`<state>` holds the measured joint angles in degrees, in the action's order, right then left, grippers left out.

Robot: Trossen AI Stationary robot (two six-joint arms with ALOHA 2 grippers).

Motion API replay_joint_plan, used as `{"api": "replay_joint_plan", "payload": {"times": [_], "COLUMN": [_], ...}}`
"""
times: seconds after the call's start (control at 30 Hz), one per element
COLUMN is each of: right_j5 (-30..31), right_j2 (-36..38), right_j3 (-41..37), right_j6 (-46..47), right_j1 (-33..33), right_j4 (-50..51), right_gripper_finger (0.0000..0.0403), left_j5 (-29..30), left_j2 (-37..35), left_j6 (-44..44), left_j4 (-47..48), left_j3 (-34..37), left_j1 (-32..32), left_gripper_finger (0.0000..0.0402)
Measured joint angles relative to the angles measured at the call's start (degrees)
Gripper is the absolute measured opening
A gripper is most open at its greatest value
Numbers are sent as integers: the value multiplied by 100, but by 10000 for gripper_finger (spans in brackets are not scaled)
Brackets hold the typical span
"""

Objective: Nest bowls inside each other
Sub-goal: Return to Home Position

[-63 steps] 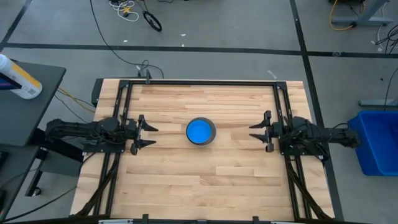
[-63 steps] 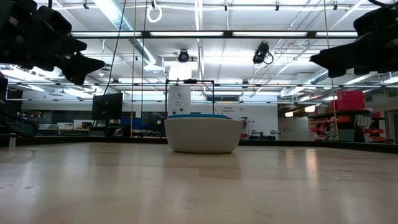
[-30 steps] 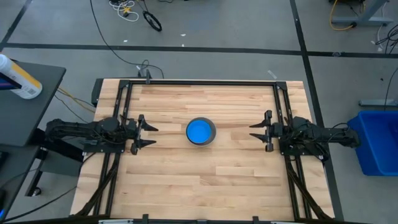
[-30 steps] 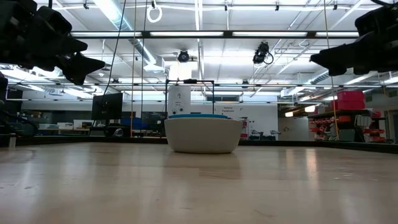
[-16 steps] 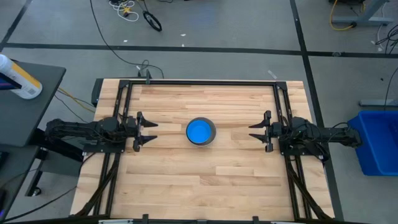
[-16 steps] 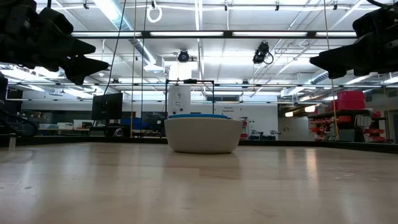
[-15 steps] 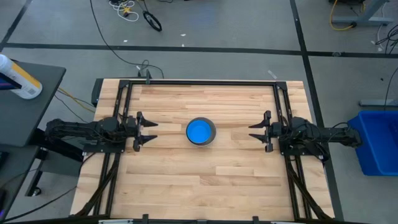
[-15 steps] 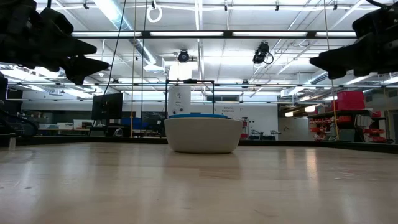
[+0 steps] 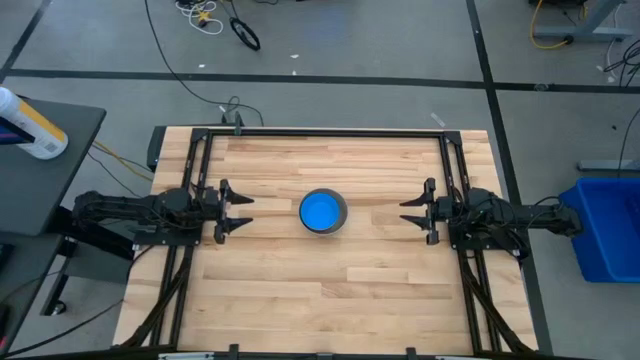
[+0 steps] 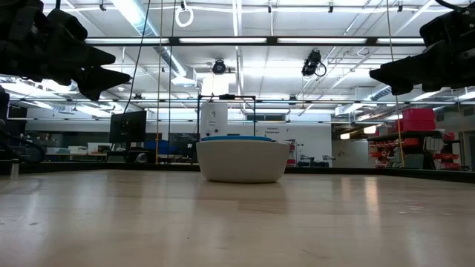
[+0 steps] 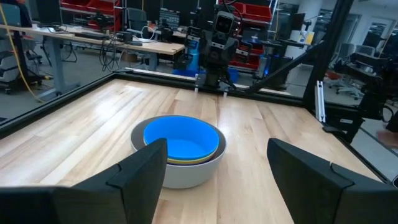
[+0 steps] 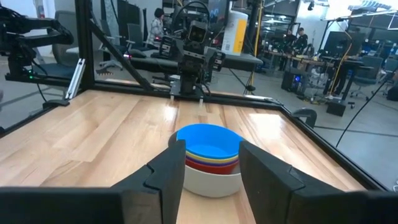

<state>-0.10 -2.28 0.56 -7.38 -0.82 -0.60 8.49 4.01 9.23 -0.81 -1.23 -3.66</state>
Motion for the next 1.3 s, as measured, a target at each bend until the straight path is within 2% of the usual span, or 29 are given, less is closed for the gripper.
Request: {"api": "replay_joint_plan", "payload": {"times": [1.3], "right_j5": [-2], "right_j2": [0], "right_j3": [0], "right_j6": [2], "right_j1": [-2], "right_j4": [0], "right_gripper_finger": [163], "left_j5": [-15], "left_j2": [0], "left_j6": [0], "left_j4": [-12], "left_j3": [2], "left_j1": [0], "left_gripper_finger": [285]}}
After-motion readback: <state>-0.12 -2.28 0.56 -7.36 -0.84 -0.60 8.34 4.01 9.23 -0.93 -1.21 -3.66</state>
